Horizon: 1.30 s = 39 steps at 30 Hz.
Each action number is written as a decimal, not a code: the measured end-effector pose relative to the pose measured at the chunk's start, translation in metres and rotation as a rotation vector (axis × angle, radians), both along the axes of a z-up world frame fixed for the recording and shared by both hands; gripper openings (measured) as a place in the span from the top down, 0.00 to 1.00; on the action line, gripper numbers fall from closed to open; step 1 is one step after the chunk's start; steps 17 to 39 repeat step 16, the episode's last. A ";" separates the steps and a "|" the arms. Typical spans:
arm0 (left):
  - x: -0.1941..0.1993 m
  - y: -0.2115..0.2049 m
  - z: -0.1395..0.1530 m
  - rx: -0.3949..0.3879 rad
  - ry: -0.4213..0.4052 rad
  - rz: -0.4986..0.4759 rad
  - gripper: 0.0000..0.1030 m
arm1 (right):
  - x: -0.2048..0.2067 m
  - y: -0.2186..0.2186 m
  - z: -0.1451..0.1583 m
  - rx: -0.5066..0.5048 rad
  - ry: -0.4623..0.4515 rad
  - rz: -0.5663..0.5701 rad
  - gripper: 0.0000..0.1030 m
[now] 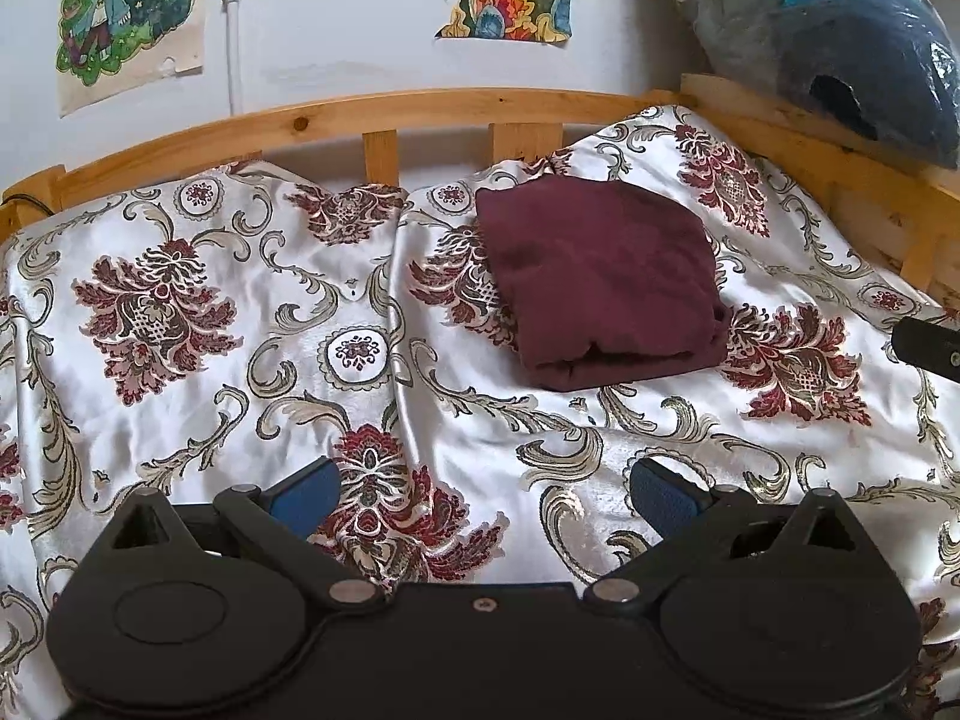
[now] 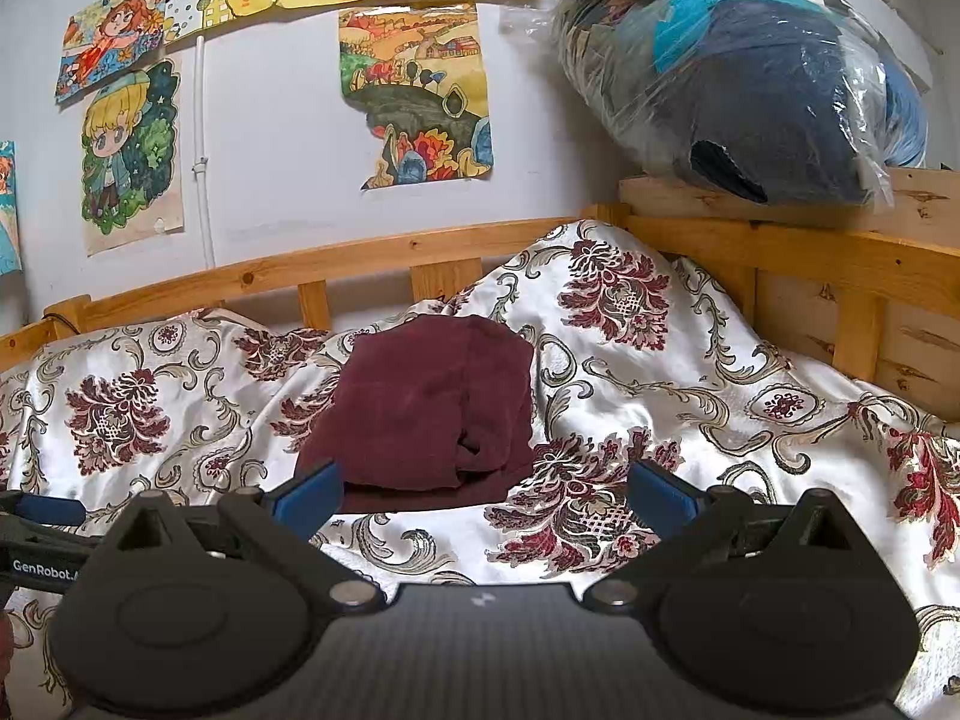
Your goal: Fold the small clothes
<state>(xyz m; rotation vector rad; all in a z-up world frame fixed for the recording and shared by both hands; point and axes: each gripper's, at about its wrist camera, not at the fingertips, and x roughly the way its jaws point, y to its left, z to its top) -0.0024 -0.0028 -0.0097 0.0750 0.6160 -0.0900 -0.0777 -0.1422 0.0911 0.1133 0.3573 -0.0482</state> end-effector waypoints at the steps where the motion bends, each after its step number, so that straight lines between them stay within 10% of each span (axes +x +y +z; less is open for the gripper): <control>1: 0.000 0.000 0.000 -0.001 0.001 -0.001 0.01 | 0.000 0.000 0.000 0.000 0.000 0.000 0.00; 39: -0.002 -0.002 0.001 0.010 -0.004 -0.023 0.01 | 0.000 0.000 -0.001 -0.002 0.003 0.000 0.00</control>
